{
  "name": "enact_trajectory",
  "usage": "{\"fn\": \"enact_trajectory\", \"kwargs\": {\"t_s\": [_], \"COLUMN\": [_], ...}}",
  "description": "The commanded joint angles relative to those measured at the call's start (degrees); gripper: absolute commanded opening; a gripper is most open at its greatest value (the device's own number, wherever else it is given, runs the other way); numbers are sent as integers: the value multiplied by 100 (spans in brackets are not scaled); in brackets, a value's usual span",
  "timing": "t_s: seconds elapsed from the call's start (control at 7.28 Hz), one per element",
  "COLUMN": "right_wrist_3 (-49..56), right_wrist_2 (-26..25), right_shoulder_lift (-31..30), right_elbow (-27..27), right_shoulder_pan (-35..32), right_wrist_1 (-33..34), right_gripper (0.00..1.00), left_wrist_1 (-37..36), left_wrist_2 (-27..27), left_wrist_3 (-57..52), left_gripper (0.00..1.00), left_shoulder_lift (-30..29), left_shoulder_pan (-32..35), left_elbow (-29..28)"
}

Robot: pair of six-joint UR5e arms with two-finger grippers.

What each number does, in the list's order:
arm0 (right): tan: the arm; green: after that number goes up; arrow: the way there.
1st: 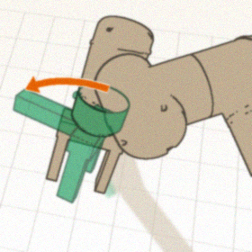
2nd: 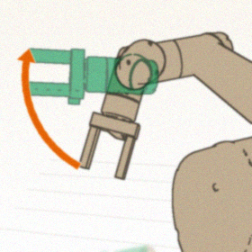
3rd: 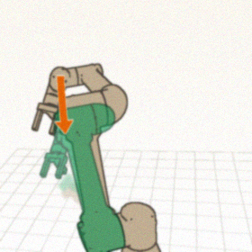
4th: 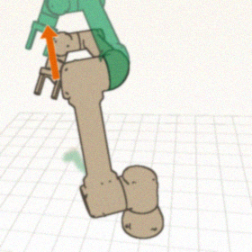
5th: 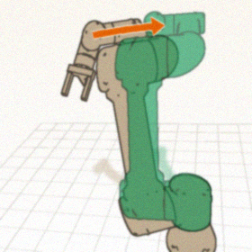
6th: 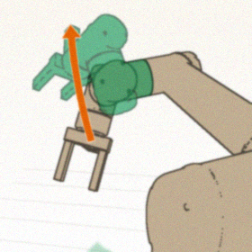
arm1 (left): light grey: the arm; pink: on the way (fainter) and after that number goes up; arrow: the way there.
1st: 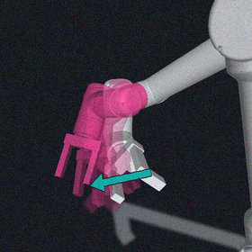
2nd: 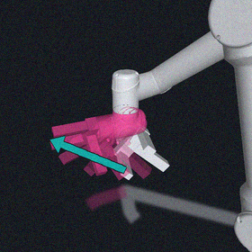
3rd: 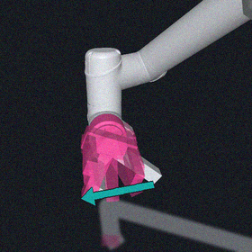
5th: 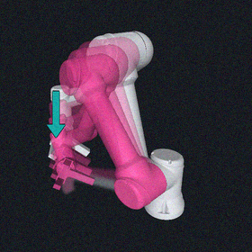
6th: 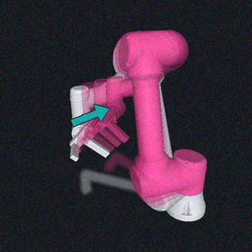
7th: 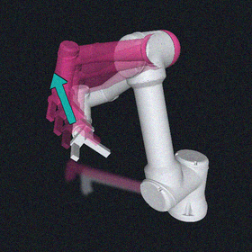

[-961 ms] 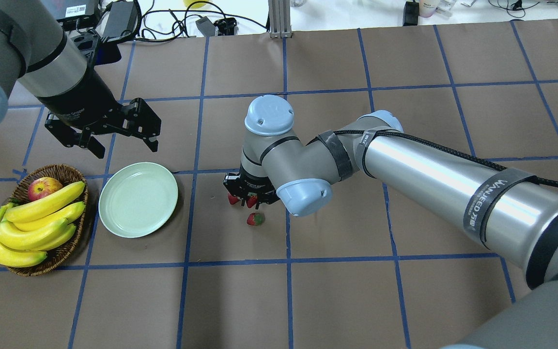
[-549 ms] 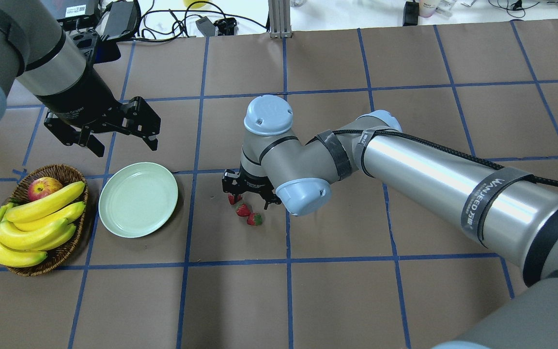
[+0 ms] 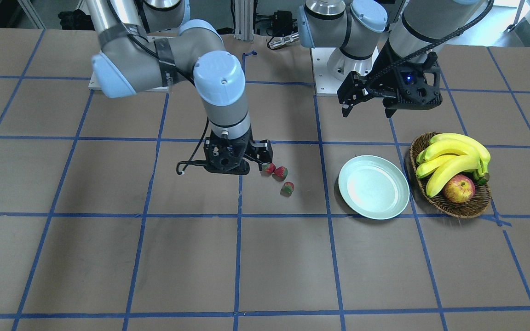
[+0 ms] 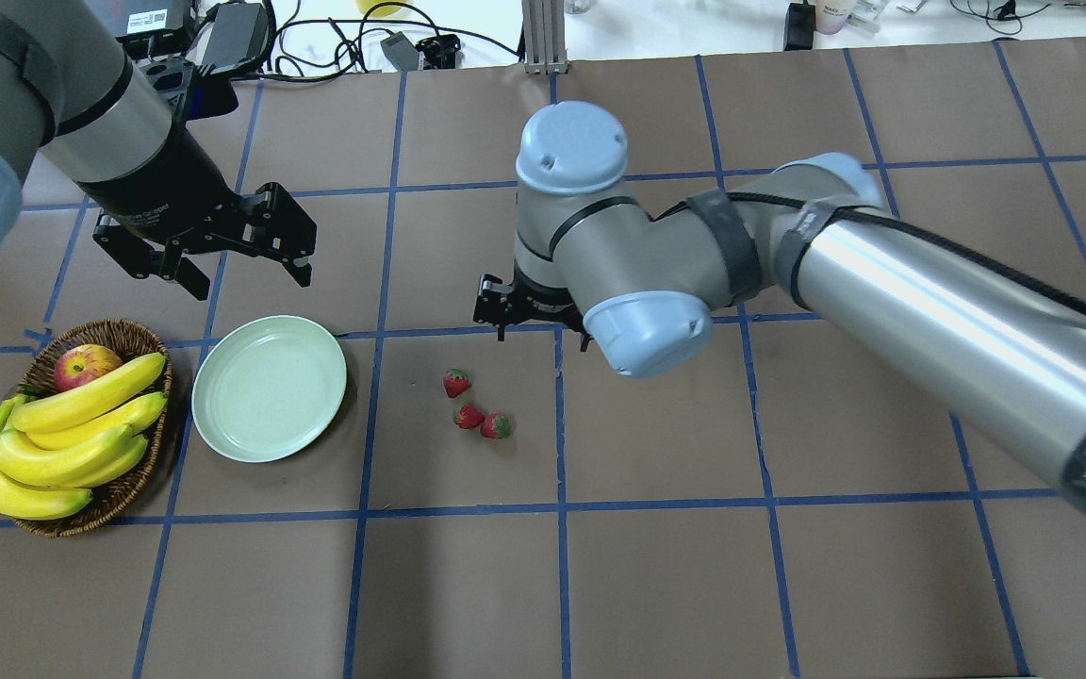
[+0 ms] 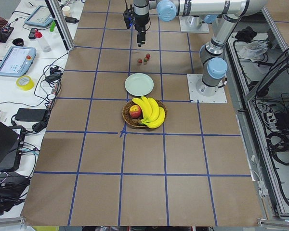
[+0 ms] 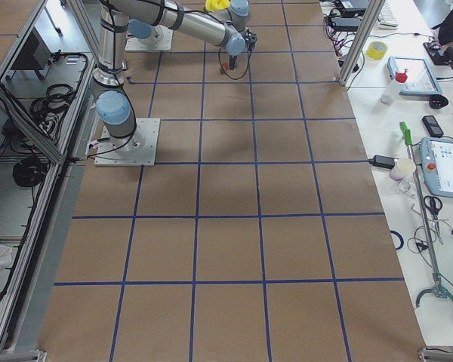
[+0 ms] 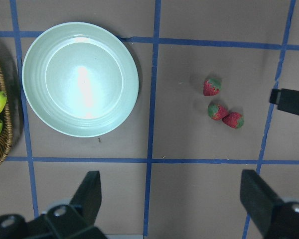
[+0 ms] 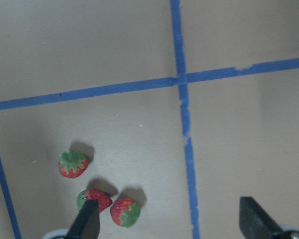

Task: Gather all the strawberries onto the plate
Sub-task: 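Raise the right gripper away while the left gripper reaches toward the strawberries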

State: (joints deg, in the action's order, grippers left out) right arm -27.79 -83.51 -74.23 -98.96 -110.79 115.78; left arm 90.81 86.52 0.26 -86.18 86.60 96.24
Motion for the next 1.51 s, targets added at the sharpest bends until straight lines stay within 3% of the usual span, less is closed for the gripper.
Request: {"fn": "enact_trajectory", "kwargs": {"t_s": [0.0,0.27,0.69,1.1,1.24,1.37], "right_wrist_3": [895,1195,2119,2409,2497,2481], "right_wrist_2": [-435,-614,-614,-570,-596,-614], "right_shoulder_lift": [-774,-830,-1478,-1506,-1506,-1576], "right_elbow": [506,1288,1336,1021,906,905], "right_shoulder_pan": [680,891,1525,1534,1534,1534], "right_wrist_1": [-1604,-2434,-2999,-2370,-1940,-1945], "right_gripper": [100,100,100,100,100,100], "left_wrist_1": [-603,-784,-1933,-2777,-2849,-2989], "left_wrist_2": [-29,-29,-21,-20,-21,-29], "left_wrist_3": [-61,-9,61,61,61,61], "left_gripper": [100,100,100,100,100,100], "left_shoulder_lift": [-248,-617,-1127,-1497,-1611,-1743], "left_shoulder_pan": [-12,23,663,963,972,981], "left_elbow": [114,229,579,1369,1415,1424]}}
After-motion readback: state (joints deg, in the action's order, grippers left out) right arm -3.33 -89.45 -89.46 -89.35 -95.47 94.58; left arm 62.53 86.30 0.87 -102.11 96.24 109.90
